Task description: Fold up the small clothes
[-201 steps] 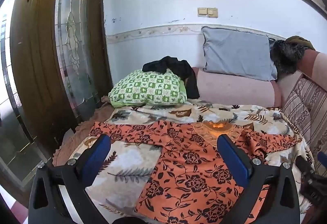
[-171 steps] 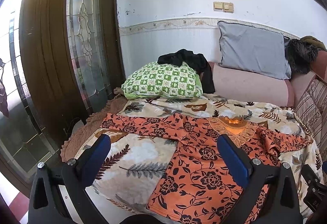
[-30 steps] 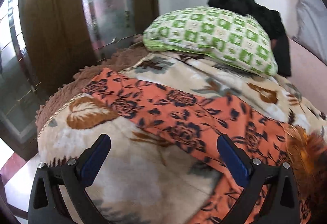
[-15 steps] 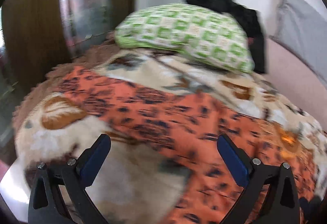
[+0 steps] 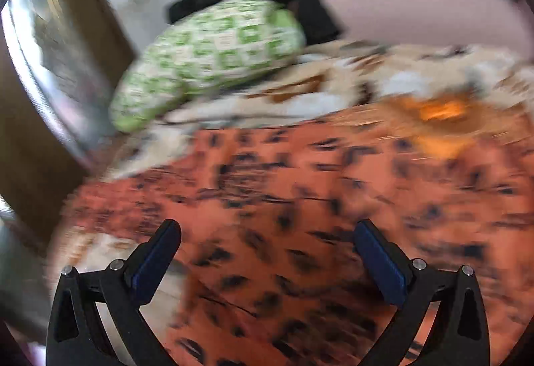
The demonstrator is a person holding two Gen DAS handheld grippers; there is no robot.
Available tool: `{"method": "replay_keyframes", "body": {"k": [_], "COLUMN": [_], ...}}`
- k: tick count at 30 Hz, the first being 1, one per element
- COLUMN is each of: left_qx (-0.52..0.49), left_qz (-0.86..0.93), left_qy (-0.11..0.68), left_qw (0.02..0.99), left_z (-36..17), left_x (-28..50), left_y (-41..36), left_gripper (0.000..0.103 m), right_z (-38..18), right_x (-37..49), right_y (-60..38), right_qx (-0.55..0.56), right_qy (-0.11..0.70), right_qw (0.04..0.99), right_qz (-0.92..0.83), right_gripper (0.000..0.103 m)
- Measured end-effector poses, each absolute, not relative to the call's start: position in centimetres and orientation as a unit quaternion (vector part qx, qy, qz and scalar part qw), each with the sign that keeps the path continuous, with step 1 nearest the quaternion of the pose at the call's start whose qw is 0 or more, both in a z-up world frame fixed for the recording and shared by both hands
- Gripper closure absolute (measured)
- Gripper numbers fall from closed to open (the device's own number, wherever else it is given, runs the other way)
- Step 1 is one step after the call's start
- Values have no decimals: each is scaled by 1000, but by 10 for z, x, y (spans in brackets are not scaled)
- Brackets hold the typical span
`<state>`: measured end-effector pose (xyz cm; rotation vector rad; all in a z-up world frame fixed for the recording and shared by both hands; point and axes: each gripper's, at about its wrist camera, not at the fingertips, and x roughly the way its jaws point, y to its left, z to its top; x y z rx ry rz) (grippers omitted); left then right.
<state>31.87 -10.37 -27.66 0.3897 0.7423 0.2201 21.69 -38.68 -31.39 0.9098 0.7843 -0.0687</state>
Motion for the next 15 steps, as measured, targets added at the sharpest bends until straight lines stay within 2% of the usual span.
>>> {"method": "replay_keyframes", "body": {"k": [2,4,11,15], "left_qx": [212,182,118,58], "left_qz": [156,184,269,251], "left_qy": [376,411,400,403], "left_qw": [888,874,868,878], "left_z": [-291,-295,-265,-254], "left_x": [334,343,338,326], "left_y": [-93,-66,9,34], "left_gripper": [0,0,0,0], "right_z": [-320,-328,-282,-290], "right_x": [216,223,236,246], "right_y": [-392,-393,-346,-306], "right_qx": [413,391,288,242], "right_qy": [397,420,383,401], "right_qw": [818,817,878,882], "right_qz": [-50,-56,-9,45], "right_gripper": [69,75,73,73]}}
